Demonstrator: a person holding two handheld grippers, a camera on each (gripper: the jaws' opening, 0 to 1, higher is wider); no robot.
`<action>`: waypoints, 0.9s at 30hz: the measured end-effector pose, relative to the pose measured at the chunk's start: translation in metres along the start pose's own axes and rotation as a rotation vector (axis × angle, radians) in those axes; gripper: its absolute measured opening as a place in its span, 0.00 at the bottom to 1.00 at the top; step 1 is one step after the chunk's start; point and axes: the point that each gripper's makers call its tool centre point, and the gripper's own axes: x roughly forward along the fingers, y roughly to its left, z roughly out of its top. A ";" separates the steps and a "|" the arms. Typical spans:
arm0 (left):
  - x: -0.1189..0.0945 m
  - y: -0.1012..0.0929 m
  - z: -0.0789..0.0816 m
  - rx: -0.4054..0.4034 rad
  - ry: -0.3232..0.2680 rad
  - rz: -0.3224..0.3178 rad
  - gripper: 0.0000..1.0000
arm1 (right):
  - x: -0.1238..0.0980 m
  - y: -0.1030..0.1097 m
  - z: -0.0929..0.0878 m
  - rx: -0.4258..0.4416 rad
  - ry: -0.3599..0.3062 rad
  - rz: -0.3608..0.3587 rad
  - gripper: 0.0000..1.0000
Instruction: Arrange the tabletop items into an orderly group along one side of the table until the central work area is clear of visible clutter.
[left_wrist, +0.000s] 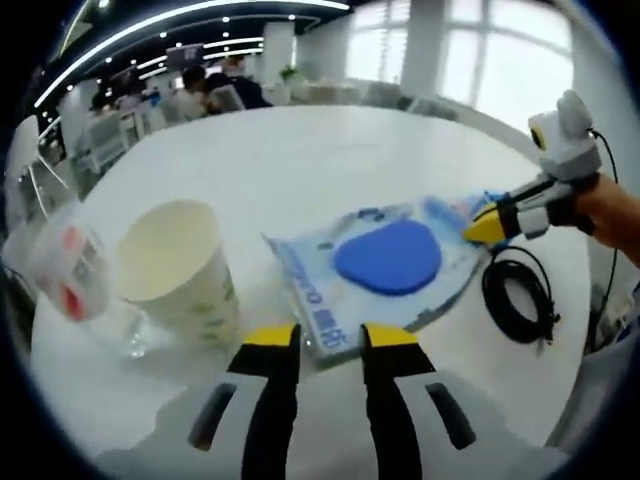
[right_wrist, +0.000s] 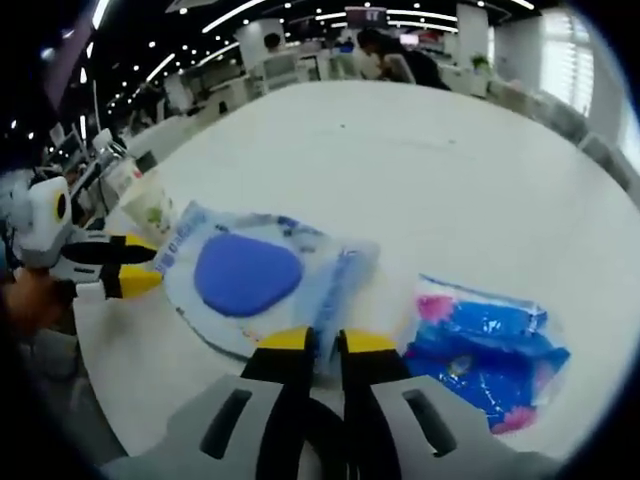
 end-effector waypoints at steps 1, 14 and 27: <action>0.001 0.001 0.000 0.001 0.001 0.002 0.18 | 0.000 0.000 0.000 0.001 0.001 -0.001 0.09; 0.003 0.007 0.008 0.033 -0.022 0.020 0.03 | -0.002 0.001 0.001 0.010 -0.003 -0.001 0.04; 0.006 0.010 0.021 0.045 -0.063 0.052 0.01 | -0.004 0.006 0.004 0.008 -0.011 0.013 0.03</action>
